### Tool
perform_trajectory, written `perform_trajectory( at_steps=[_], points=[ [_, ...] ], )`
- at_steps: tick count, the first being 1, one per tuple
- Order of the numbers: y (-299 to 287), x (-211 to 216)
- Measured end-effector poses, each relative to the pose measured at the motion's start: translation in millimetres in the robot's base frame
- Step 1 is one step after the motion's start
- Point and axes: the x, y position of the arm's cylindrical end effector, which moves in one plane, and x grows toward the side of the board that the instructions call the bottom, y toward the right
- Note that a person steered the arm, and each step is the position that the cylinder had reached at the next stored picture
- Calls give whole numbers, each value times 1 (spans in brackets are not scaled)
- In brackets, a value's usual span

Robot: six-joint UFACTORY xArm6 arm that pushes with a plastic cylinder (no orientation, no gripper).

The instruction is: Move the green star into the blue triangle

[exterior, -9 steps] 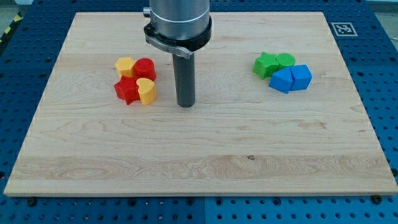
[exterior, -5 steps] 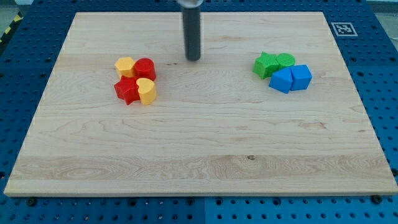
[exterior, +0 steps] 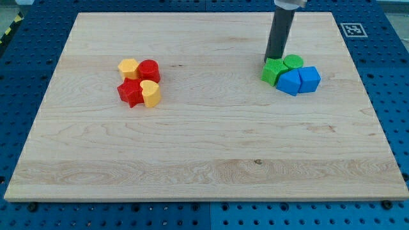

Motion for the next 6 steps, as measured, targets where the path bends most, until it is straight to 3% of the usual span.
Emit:
perform_trajectory(
  at_steps=[2,5,6],
  points=[
    [12,18],
    [-80,3],
    [-63,25]
  ],
)
